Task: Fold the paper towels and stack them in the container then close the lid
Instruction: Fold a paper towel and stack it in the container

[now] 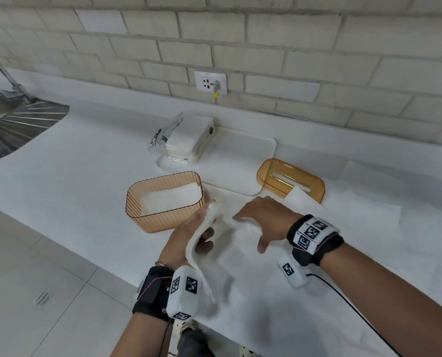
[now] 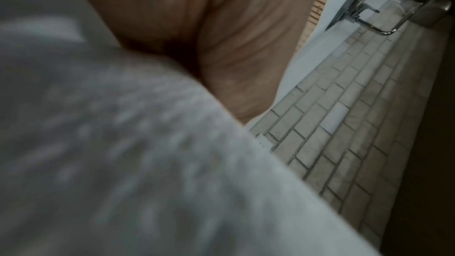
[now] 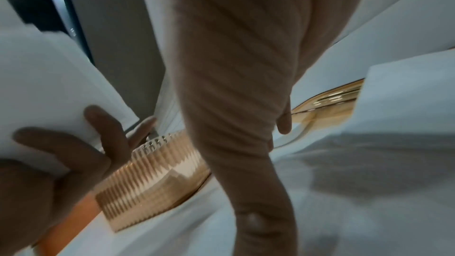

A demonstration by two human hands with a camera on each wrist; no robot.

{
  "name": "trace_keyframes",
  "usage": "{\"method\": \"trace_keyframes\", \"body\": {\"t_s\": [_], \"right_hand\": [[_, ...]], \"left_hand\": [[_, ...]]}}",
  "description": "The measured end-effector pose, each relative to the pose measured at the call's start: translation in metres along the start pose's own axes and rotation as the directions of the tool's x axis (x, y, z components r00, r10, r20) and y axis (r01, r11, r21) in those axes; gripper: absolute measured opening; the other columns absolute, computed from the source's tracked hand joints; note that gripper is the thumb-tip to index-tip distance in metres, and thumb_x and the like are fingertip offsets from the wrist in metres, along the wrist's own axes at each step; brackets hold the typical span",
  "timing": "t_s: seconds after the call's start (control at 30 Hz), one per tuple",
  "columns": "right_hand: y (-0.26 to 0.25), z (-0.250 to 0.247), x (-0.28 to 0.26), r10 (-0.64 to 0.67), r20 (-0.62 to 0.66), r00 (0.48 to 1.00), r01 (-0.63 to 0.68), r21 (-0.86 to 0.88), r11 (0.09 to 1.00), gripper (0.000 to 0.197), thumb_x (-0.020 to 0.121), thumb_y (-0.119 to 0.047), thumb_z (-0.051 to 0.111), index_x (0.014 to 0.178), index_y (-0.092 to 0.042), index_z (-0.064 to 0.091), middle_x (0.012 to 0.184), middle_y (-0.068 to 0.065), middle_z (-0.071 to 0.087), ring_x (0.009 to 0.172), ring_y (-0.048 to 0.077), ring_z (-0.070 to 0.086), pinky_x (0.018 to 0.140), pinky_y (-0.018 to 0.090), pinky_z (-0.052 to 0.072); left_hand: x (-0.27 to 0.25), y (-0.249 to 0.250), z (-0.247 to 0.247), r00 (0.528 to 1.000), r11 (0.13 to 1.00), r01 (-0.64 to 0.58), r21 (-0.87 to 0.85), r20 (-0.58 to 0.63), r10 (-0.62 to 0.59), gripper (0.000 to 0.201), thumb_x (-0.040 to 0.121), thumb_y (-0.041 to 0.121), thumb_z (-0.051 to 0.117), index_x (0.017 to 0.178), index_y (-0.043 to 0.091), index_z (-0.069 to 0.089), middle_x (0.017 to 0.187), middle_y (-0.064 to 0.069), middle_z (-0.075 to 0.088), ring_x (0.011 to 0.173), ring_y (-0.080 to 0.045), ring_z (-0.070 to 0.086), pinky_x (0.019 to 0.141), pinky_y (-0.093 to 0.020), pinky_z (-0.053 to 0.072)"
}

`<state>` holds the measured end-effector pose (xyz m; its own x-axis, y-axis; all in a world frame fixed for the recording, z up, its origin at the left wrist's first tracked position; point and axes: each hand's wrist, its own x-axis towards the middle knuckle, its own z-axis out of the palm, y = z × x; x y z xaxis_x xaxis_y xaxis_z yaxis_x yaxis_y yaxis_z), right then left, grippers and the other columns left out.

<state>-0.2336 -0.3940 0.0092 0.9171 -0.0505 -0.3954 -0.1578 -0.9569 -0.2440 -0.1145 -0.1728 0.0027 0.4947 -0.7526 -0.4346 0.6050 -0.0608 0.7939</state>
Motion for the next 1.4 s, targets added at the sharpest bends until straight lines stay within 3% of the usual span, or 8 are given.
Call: {"method": "trace_keyframes", "body": {"t_s": [0.2, 0.37, 0.53, 0.63, 0.73, 0.87, 1.1, 1.4], "right_hand": [[-0.013, -0.016, 0.018, -0.055, 0.076, 0.996, 0.069, -0.202, 0.977, 0.076, 0.059, -0.048, 0.098, 0.125, -0.037, 0.061, 0.113, -0.009, 0.058, 0.106, 0.016, 0.041, 0.087, 0.029, 0.028], [-0.021, -0.019, 0.020, -0.052, 0.150, 0.987, 0.094, -0.289, 0.953, 0.051, 0.059, -0.049, 0.092, 0.101, -0.033, 0.070, 0.114, -0.007, 0.055, 0.114, 0.022, 0.041, 0.101, 0.034, 0.039], [-0.016, -0.024, 0.012, -0.021, 0.074, 0.997, 0.023, -0.036, 0.999, 0.018, 0.077, -0.039, 0.081, 0.087, -0.029, 0.070, 0.095, -0.015, 0.067, 0.106, 0.015, 0.055, 0.116, 0.038, 0.036], [-0.009, -0.050, -0.006, 0.062, -0.033, 0.997, -0.053, 0.243, 0.969, 0.019, 0.079, -0.044, 0.084, 0.084, -0.036, 0.068, 0.095, -0.021, 0.059, 0.099, 0.005, 0.056, 0.087, 0.028, 0.047], [0.001, -0.082, -0.026, 0.138, -0.234, 0.962, -0.020, 0.446, 0.895, 0.020, 0.081, -0.047, 0.086, 0.089, -0.037, 0.071, 0.093, -0.012, 0.066, 0.087, 0.006, 0.061, 0.070, 0.027, 0.046], [0.016, -0.114, -0.050, 0.225, -0.453, 0.863, 0.139, 0.641, 0.755, 0.020, 0.080, -0.040, 0.089, 0.091, -0.027, 0.077, 0.096, -0.003, 0.078, 0.087, 0.016, 0.071, 0.083, 0.033, 0.055], [0.019, -0.139, -0.073, 0.314, -0.564, 0.764, 0.347, 0.769, 0.536, 0.018, 0.085, -0.024, 0.085, 0.096, -0.012, 0.077, 0.097, 0.002, 0.081, 0.089, 0.013, 0.074, 0.087, 0.028, 0.058], [-0.009, -0.121, -0.062, 0.202, -0.467, 0.861, 0.315, 0.801, 0.509, 0.020, 0.086, -0.018, 0.085, 0.098, -0.006, 0.076, 0.091, 0.001, 0.080, 0.083, 0.015, 0.075, 0.073, 0.031, 0.060]], "left_hand": [[-0.008, -0.006, -0.018, 0.984, 0.970, 0.164, -0.179, 0.094, -0.150, 0.026, 0.094, 0.027, 0.070, 0.116, 0.014, 0.074, 0.067, 0.003, 0.055, 0.041, -0.008, 0.038, 0.036, -0.016, 0.031], [-0.014, -0.017, -0.031, 0.942, 0.915, 0.236, -0.329, 0.310, -0.131, 0.070, 0.046, 0.042, 0.094, 0.096, -0.003, 0.076, 0.064, -0.010, 0.059, 0.043, -0.019, 0.050, 0.045, -0.021, 0.041], [-0.016, -0.012, -0.017, 0.963, 0.929, 0.219, -0.297, 0.217, -0.157, 0.030, 0.050, 0.021, 0.085, 0.069, 0.004, 0.068, 0.061, -0.010, 0.056, 0.046, -0.021, 0.052, 0.043, -0.021, 0.044], [-0.032, -0.005, 0.001, 0.994, 0.970, 0.096, -0.222, 0.073, -0.082, 0.003, 0.056, 0.009, 0.066, 0.056, 0.009, 0.063, 0.052, -0.004, 0.050, 0.040, -0.017, 0.047, 0.040, -0.020, 0.040], [-0.031, -0.004, 0.003, 0.999, 0.985, 0.034, -0.171, 0.036, -0.028, 0.009, 0.075, 0.009, 0.067, 0.075, 0.004, 0.076, 0.061, -0.009, 0.067, 0.049, -0.019, 0.064, 0.049, -0.025, 0.053], [-0.028, -0.003, 0.001, 0.992, 0.984, -0.115, -0.136, 0.037, 0.121, 0.054, 0.084, 0.026, 0.083, 0.126, -0.005, 0.070, 0.126, -0.023, 0.072, 0.114, -0.032, 0.071, 0.099, -0.040, 0.057], [-0.038, 0.018, 0.021, 0.963, 0.964, -0.258, -0.071, 0.063, 0.262, 0.066, 0.072, 0.038, 0.093, 0.123, 0.001, 0.074, 0.134, -0.021, 0.069, 0.126, -0.033, 0.066, 0.096, -0.034, 0.058], [-0.019, 0.048, 0.073, 0.959, 0.959, -0.228, -0.166, 0.132, 0.251, 0.050, 0.094, 0.016, 0.060, 0.141, -0.002, 0.058, 0.143, -0.020, 0.063, 0.134, -0.037, 0.059, 0.105, -0.044, 0.055]]}}
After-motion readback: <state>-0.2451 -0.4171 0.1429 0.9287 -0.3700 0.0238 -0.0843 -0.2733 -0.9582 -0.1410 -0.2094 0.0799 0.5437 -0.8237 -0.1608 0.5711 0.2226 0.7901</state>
